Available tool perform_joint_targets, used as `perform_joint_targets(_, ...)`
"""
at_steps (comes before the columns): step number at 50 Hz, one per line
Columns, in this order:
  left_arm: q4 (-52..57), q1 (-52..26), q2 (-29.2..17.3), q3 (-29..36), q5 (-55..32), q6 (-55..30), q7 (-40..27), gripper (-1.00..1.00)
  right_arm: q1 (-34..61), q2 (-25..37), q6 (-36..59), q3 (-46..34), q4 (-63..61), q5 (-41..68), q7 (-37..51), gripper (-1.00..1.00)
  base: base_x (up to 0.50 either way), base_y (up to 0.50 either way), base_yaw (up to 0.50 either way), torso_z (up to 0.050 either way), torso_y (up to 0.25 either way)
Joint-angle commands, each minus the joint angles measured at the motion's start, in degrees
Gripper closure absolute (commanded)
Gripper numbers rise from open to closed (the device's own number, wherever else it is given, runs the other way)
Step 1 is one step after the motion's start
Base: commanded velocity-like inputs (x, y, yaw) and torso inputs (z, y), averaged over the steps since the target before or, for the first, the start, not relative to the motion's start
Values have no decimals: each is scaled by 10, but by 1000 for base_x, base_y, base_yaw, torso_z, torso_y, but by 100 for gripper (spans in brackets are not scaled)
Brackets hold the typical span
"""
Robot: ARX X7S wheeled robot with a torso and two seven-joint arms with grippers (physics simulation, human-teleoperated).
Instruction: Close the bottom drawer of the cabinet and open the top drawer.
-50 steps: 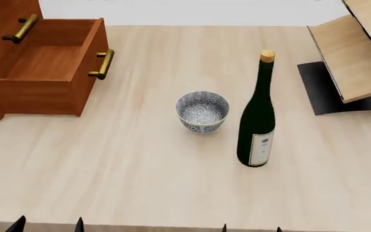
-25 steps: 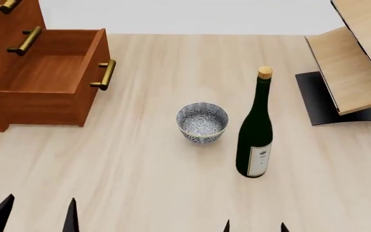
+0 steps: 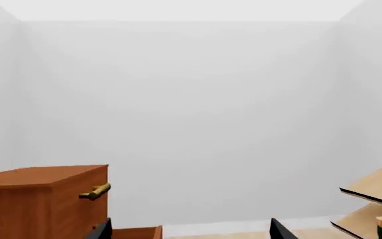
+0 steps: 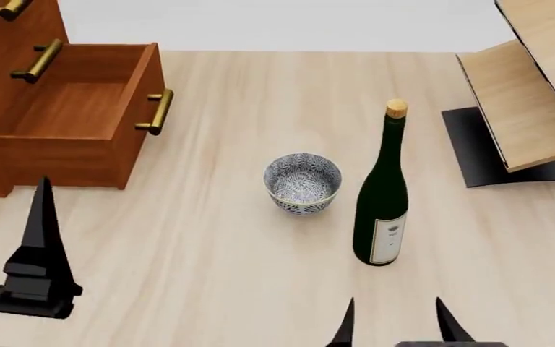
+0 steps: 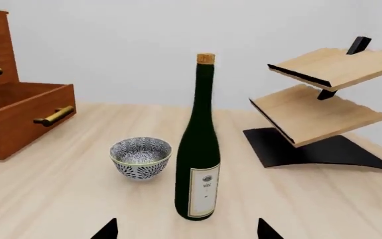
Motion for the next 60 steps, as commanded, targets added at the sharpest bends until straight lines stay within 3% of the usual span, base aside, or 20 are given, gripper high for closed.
perform_joint_targets(1,88,-74,-23,-29,-51,-85,-9,-100,12,24,63,5,-69,11,1,-100,0,0,0,50,59)
perform_joint_targets(24,170,-259,-48,-45,-125,-239,-41,-100,34,37,121,15,-126,32,12,-100,0,0,0,50,59)
perform_joint_targets(40,176,-276,-58,-56,-131,-249,-52,-100,26,30,98,7,-126,36,17,-100,0,10,0,11,9)
perform_joint_targets(60,183,-286,-64,-64,-143,-256,-63,-100,17,35,92,1,-124,39,21,-100,0,434,0,0,0)
